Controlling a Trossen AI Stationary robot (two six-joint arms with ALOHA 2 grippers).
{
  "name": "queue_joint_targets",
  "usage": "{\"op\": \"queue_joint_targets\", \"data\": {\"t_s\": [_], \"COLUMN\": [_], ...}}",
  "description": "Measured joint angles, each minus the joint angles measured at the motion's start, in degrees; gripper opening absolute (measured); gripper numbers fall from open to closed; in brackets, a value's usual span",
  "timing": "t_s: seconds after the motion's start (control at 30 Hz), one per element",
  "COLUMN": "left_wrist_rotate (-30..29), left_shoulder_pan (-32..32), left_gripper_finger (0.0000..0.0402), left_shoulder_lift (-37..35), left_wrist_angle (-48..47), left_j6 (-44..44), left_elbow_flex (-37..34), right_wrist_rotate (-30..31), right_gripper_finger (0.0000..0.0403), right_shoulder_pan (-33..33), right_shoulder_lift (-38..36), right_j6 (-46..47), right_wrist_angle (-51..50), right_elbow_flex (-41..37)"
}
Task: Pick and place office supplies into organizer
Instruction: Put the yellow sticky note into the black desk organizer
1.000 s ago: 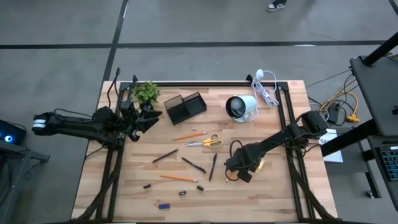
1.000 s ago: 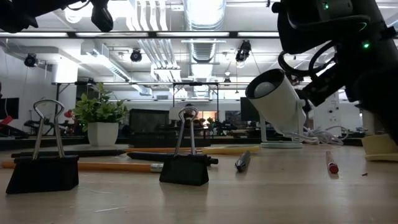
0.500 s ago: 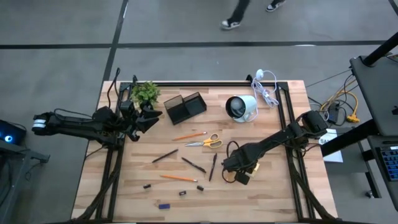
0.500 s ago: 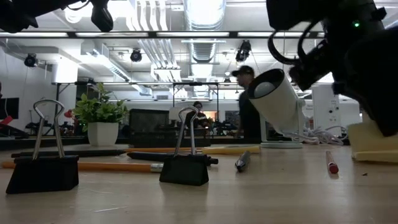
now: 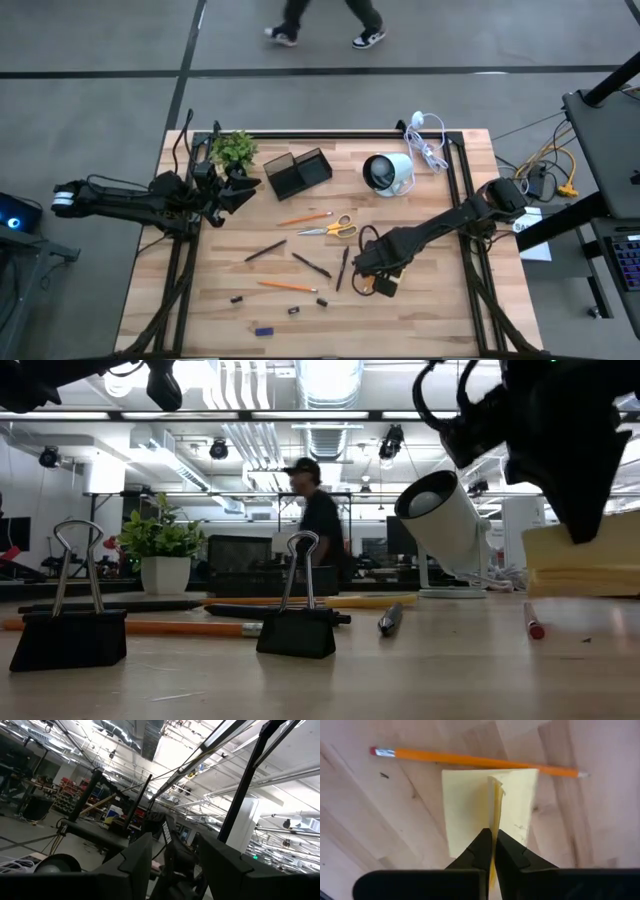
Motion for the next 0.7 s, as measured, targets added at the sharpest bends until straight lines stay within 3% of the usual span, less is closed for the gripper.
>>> {"op": "queue_joint_targets", "data": {"t_s": [0.43, 0.7], "left_wrist_rotate": [-0.1, -0.1], "left_shoulder_pan": [0.0, 0.0], "left_gripper_finger": [0.0146, 0.0146], "left_shoulder_lift": [0.0, 0.0], "left_wrist_angle": [0.0, 0.0], "left_j6": [0.0, 0.0], "left_elbow_flex": [0.0, 0.0], "right_wrist_rotate": [9.0, 9.1], "right_gripper_finger": [0.0008, 0.0008], "right_shoulder_pan": [0.0, 0.0], "right_shoulder_lift": [0.0, 0.0], "right_j6": [-7.4, -8.0], "right_wrist_angle": [-1.8, -2.0], "right_elbow_flex": [9.6, 10.7]}}
